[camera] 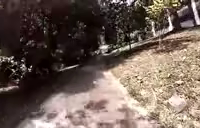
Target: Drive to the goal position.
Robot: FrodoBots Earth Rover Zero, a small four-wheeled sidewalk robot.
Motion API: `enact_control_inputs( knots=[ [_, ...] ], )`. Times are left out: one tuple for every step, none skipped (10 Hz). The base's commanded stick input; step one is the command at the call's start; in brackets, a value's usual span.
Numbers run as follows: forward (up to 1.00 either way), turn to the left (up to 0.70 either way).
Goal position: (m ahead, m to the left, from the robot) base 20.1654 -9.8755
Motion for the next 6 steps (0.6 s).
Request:
enact_control_inputs(
  knots=[
    [1.0,-0.18],
    [1.0,-0.05],
    [1.0,0.0],
    [1.0,0.0],
    [1.0,0.0],
    [1.0,0.0]
  ],
)
